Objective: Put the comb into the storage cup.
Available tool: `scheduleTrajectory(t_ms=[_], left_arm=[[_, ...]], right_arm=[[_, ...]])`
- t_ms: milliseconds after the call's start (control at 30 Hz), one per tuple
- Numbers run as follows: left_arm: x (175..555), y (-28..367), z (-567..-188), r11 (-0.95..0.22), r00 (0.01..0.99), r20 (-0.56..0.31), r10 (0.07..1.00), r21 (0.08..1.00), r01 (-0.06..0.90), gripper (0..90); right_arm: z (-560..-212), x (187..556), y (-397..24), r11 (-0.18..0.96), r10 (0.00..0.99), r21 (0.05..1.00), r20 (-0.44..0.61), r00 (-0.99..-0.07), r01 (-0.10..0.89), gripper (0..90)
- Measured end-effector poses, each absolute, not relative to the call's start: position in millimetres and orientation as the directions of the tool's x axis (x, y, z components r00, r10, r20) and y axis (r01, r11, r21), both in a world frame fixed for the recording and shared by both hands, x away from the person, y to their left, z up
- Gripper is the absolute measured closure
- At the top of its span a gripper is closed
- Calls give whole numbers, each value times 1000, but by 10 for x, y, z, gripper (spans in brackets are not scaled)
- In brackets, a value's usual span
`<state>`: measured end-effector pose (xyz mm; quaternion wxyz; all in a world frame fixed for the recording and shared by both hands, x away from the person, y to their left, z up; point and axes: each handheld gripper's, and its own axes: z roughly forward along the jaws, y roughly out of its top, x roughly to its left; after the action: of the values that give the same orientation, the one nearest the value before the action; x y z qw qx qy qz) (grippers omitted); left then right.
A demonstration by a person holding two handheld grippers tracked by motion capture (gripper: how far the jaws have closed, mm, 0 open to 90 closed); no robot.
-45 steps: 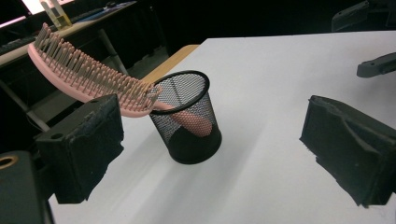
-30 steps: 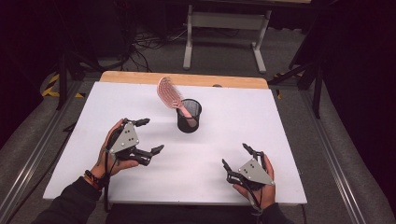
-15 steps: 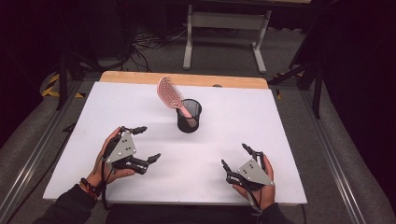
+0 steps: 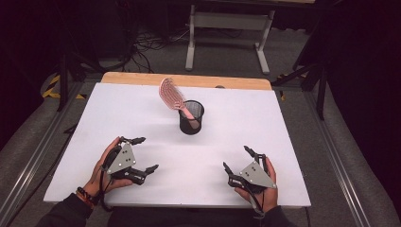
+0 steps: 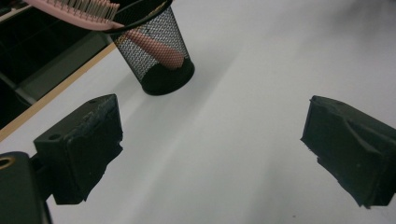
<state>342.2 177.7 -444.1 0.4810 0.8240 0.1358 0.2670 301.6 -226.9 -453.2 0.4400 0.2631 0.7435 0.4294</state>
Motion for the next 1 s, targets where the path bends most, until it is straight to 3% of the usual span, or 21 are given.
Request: scheduleTrajectory(t_ms=[1000], left_arm=[[3337,2324,-4721,-447,792,218,571,891,77,55]], right_arm=[[-4552,3025,-2282,484,769,875,-416,-486,16,146]])
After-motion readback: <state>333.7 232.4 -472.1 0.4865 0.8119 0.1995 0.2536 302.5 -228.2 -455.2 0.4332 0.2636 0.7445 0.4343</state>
